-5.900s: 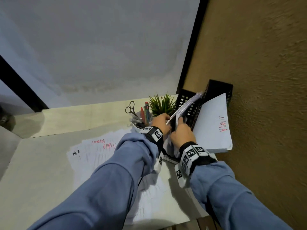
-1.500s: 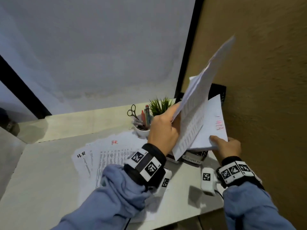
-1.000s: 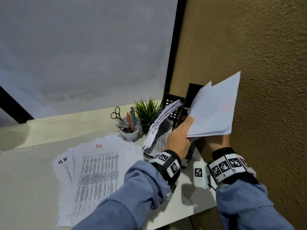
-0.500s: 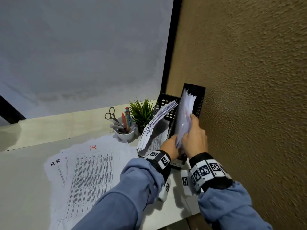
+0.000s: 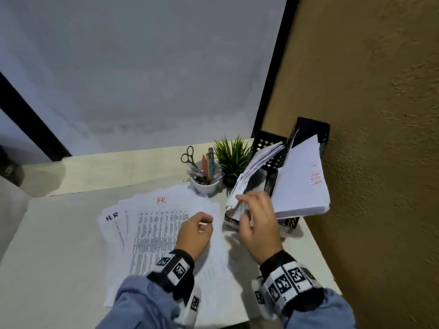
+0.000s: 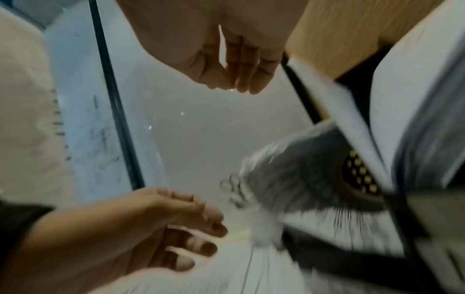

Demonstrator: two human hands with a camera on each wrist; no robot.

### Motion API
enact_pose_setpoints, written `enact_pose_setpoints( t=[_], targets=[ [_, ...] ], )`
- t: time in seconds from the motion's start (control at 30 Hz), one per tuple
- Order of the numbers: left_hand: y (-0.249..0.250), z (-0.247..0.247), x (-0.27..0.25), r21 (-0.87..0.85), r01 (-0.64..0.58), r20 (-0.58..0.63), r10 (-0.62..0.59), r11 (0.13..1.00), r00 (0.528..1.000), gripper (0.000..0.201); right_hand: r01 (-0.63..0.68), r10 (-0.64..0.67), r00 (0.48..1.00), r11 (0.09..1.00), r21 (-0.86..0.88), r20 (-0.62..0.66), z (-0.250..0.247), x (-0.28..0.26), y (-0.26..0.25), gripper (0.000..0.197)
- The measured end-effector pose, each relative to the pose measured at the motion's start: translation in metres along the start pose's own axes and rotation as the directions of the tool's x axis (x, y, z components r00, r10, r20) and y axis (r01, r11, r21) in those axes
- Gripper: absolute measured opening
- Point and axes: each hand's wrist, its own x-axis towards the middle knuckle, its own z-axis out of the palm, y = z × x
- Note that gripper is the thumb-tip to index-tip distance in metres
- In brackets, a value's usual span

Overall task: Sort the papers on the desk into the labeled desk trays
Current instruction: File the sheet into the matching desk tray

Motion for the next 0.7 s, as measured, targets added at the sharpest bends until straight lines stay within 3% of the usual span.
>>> enact_pose_setpoints(
  t=[0.07,0.13,0.17,0.27,0.33,0.43,0.53,0.57,0.63,0.7],
  targets=[
    [-0.034,-0.027,0.003,0.093,0.126,-0.093,-0.117,0.988,0.989,0.021,-0.066,0.054,0.981,0.996,0.056,0.188,0.033,-0.023,0.002,0.032],
    [-0.069,-0.052,0.005,0.222,0.283,-0.179,-0.247,0.933,0.952,0.030,-0.229,0.195,0.917,0.972,0.059,0.348,0.061,-0.044,0.007,0.033],
    [-0.084,-0.063,0.004,0.284,0.370,-0.221,-0.316,0.885,0.923,0.040,-0.342,0.300,0.857,0.940,0.025,0.419,0.074,-0.053,0.012,0.034],
    [-0.112,-0.088,-0.007,0.331,0.559,-0.307,-0.474,0.760,0.825,0.053,-0.640,0.564,0.604,0.764,-0.079,0.563,0.104,-0.068,0.021,0.037],
    [-0.122,-0.096,-0.014,0.357,0.574,-0.305,-0.488,0.737,0.818,0.059,-0.680,0.640,0.516,0.710,-0.182,0.569,0.117,-0.072,0.019,0.020],
    [-0.130,-0.101,-0.018,0.372,0.588,-0.316,-0.497,0.718,0.808,0.072,-0.696,0.691,0.472,0.673,-0.250,0.548,0.130,-0.071,0.012,0.033],
    [-0.134,-0.104,-0.021,0.341,0.608,-0.314,-0.523,0.717,0.793,0.080,-0.711,0.684,0.446,0.662,-0.236,0.577,0.142,-0.069,0.005,0.011],
    [-0.136,-0.105,-0.022,0.323,0.606,-0.299,-0.529,0.727,0.794,0.078,-0.717,0.677,0.437,0.660,-0.226,0.592,0.146,-0.070,0.004,0.015],
    [-0.141,-0.108,-0.025,0.301,0.568,-0.268,-0.504,0.766,0.821,0.061,-0.743,0.696,0.429,0.635,-0.214,0.576,0.151,-0.068,0.000,0.044],
    [-0.144,-0.111,-0.030,0.267,0.496,-0.278,-0.426,0.826,0.861,0.030,-0.762,0.711,0.444,0.620,-0.188,0.545,0.153,-0.065,-0.006,0.048]
  ],
)
